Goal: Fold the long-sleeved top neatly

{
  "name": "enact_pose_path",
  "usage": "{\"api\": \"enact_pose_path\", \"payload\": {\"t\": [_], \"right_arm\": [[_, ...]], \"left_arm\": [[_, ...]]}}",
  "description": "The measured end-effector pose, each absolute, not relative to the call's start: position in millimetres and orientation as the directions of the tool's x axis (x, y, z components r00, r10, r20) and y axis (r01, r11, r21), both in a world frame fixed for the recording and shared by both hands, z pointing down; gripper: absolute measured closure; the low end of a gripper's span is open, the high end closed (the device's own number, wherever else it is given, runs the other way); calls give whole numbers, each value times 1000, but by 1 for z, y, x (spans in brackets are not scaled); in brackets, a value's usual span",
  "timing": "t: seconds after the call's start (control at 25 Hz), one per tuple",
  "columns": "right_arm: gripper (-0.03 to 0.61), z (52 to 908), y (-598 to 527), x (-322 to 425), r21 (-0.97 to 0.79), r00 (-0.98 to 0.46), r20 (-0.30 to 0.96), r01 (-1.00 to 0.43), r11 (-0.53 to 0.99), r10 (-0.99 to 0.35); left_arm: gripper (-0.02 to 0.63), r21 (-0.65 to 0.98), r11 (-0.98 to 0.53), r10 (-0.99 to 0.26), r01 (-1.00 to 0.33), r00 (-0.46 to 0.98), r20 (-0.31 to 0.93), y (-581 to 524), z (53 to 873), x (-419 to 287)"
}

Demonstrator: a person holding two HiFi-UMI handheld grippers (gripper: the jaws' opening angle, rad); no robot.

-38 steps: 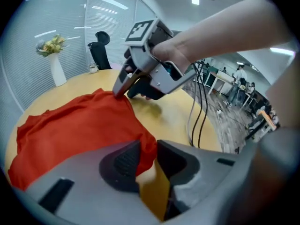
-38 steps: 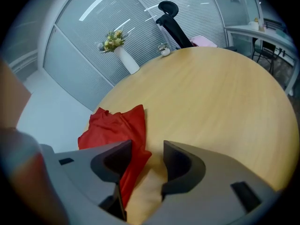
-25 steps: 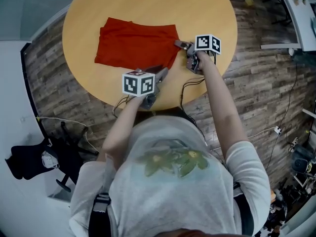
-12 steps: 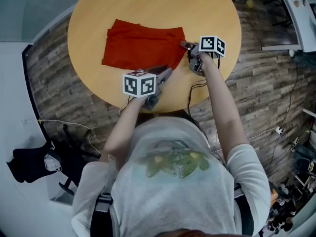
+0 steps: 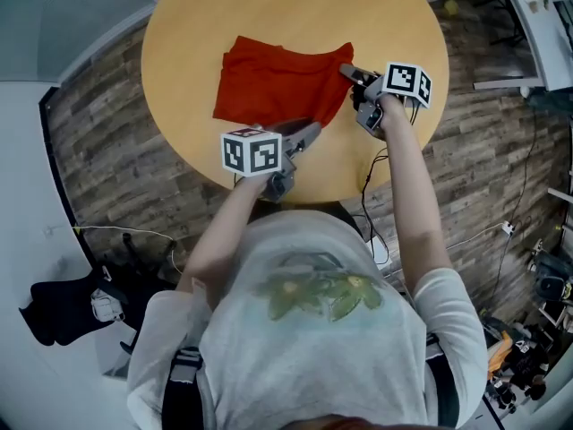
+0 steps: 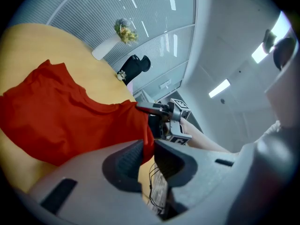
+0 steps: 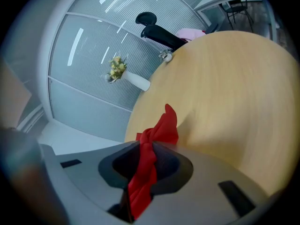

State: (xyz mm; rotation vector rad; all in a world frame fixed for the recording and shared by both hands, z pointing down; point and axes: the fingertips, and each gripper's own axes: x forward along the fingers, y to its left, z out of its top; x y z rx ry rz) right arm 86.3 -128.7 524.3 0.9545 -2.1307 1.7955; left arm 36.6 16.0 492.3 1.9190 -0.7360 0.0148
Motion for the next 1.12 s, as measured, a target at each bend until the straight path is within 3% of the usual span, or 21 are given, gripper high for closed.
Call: {"api": "enact_pose_path", "payload": {"t": [0.52,0.84,1.12], "right_arm": [[502,466,-123,-45,-805,-766,489,-581,122,-416],[502,490,-126,-130,-797,-749,501,-594,105,-433],[501,568,-134,-172,-718,-674,621,-694,55,-400]], "left_arm": [[540,904,-242,-521,-354,833,186,22,469,-98],[540,872,-205,-545,-444,792,275,17,496,-183],[538,811,-54,-508,-583,715,480,8,571,-220]]}}
